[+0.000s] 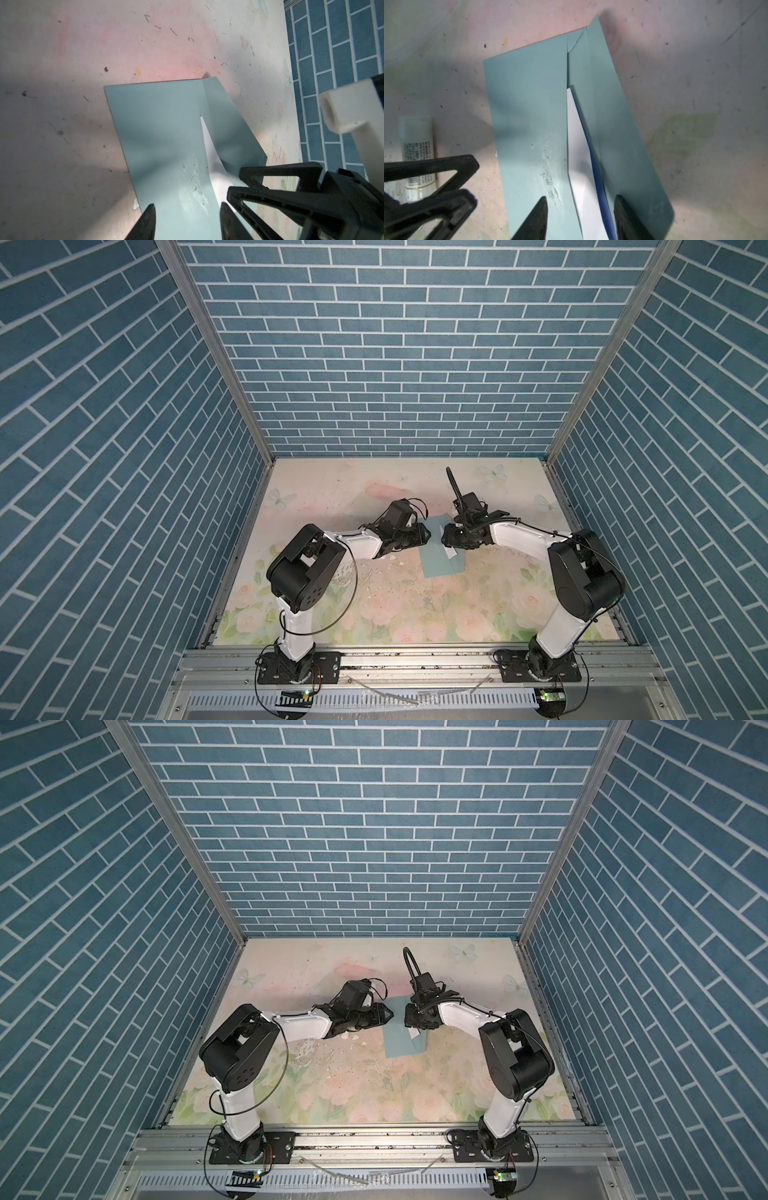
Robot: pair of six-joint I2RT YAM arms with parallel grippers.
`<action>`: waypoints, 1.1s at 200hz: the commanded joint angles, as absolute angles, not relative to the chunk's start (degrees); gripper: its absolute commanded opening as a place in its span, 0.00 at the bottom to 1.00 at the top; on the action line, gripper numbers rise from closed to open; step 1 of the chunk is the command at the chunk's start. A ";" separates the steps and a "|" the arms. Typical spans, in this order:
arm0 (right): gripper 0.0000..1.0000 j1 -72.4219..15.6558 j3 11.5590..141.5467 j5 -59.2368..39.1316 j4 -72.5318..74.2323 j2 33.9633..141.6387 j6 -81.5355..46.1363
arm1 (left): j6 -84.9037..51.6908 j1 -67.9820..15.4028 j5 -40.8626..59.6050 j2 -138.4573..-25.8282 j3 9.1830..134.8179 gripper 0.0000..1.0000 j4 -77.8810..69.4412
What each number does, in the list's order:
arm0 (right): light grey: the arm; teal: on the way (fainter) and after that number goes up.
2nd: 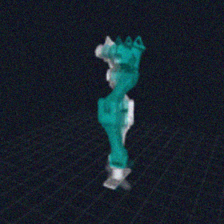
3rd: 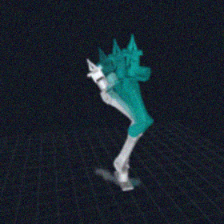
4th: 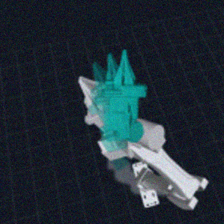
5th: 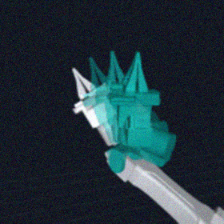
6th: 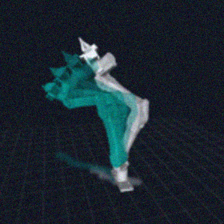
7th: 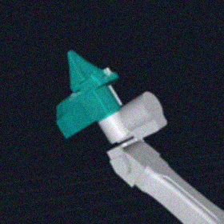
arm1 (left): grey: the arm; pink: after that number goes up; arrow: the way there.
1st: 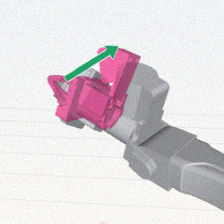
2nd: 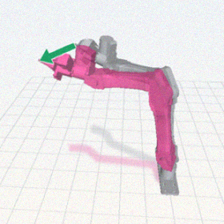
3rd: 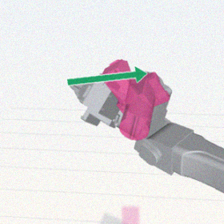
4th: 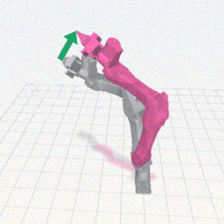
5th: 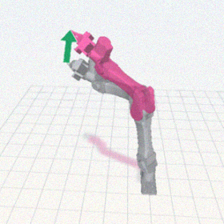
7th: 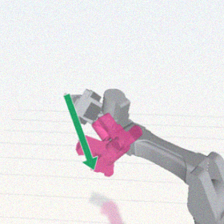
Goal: Place the letter into the envelope and seal it
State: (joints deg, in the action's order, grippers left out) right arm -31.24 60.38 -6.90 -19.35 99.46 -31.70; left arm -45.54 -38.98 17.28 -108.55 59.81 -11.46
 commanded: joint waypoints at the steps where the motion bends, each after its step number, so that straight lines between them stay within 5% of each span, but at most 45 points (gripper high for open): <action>1: 0.48 -31.53 62.06 -8.20 -21.03 100.95 -33.05 | -45.52 -39.54 17.32 -109.60 58.58 0.50 -11.52; 80: 0.34 -31.46 61.33 -10.97 -20.02 103.07 -34.71 | -45.38 -40.07 17.12 -110.21 57.40 0.50 -10.90; 220: 0.28 -31.46 61.08 -15.64 -17.92 105.55 -37.97 | -46.12 -40.78 17.19 -111.27 56.07 0.50 -12.13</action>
